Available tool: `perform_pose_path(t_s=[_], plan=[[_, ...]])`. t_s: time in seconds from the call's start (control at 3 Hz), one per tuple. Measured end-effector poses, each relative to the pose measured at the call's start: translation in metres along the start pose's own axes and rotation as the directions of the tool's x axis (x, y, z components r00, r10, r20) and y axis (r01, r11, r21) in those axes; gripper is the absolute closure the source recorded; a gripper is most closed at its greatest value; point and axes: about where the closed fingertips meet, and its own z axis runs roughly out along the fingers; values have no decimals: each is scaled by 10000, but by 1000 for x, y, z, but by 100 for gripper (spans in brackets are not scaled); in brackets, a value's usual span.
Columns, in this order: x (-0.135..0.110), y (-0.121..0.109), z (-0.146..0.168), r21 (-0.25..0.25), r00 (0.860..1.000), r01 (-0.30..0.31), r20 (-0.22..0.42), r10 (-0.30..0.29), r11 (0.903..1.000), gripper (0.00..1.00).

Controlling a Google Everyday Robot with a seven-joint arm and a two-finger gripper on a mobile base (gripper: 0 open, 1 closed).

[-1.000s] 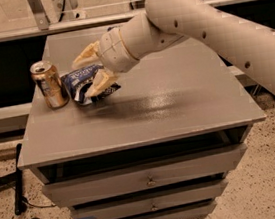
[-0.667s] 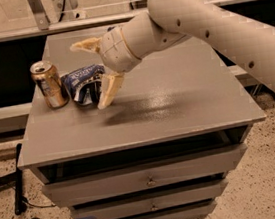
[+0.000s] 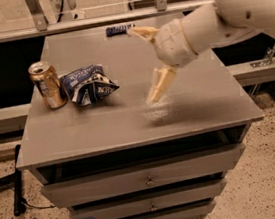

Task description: Move blue chip bag near orange can

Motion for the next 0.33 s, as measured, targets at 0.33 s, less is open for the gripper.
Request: perform_pose_path(t_s=[0.33], plan=[[76, -2, -96, 1391, 9638, -1946, -1569, 2156, 9710, 0]])
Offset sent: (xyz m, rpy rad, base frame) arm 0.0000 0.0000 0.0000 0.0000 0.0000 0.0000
